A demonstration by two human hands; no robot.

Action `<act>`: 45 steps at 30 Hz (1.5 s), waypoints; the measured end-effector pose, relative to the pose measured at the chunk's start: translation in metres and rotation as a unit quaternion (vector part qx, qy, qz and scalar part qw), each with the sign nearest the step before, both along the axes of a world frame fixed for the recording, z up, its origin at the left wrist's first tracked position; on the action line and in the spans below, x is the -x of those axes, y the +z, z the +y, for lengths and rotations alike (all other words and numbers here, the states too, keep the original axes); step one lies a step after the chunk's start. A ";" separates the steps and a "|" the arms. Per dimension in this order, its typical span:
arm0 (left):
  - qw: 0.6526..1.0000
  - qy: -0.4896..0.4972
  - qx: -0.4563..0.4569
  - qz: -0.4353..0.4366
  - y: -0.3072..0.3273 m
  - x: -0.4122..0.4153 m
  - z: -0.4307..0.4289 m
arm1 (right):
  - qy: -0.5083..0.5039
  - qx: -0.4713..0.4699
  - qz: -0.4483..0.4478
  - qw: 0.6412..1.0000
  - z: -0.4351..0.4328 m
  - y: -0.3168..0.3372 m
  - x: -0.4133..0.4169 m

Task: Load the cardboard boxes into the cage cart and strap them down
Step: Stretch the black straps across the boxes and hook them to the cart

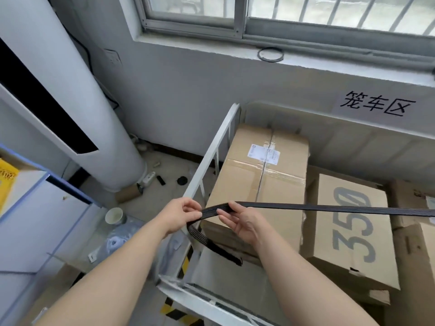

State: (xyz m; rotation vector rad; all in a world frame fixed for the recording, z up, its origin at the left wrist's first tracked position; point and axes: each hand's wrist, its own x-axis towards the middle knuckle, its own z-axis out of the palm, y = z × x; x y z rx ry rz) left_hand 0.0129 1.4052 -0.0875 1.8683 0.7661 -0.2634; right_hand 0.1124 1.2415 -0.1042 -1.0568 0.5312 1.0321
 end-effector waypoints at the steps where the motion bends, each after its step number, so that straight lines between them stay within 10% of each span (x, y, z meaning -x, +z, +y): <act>1: 1.000 0.005 0.002 0.000 -0.004 0.001 0.007 | 0.000 0.001 0.003 1.000 0.008 -0.003 0.001; 21: 0.994 0.094 -0.043 0.036 -0.042 -0.053 0.055 | 0.032 0.044 0.050 0.997 0.073 -0.062 -0.064; 36: 0.964 0.134 0.112 0.200 -0.077 -0.118 0.080 | 0.041 0.021 0.107 0.993 0.105 -0.095 -0.089; 45: 0.939 0.214 0.223 0.152 -0.092 -0.123 0.085 | 0.047 0.019 0.108 0.993 0.104 -0.090 -0.090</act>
